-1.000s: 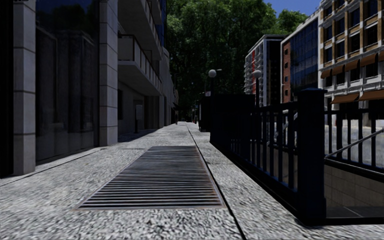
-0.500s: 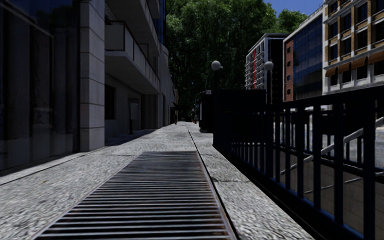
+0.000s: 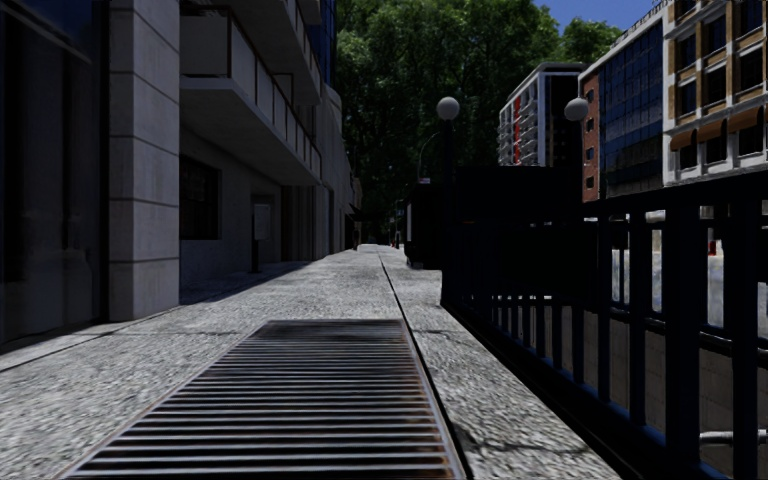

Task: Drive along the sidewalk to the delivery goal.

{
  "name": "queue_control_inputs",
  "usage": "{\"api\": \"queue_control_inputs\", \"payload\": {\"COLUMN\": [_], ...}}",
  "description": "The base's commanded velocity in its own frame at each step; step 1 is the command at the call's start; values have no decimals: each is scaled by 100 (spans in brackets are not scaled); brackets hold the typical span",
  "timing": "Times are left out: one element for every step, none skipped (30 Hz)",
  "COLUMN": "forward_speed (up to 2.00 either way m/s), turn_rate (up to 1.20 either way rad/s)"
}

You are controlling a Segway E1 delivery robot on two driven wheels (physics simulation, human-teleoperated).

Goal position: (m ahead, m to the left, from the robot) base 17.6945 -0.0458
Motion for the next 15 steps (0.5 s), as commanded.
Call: {"api": "queue_control_inputs", "payload": {"forward_speed": [200,200,200,200,200,200,200,200,200,200,200,200,200,200,200], "turn_rate": [23,23,23,23,23,23,23,23,23,23,23,23,23,23,23]}}
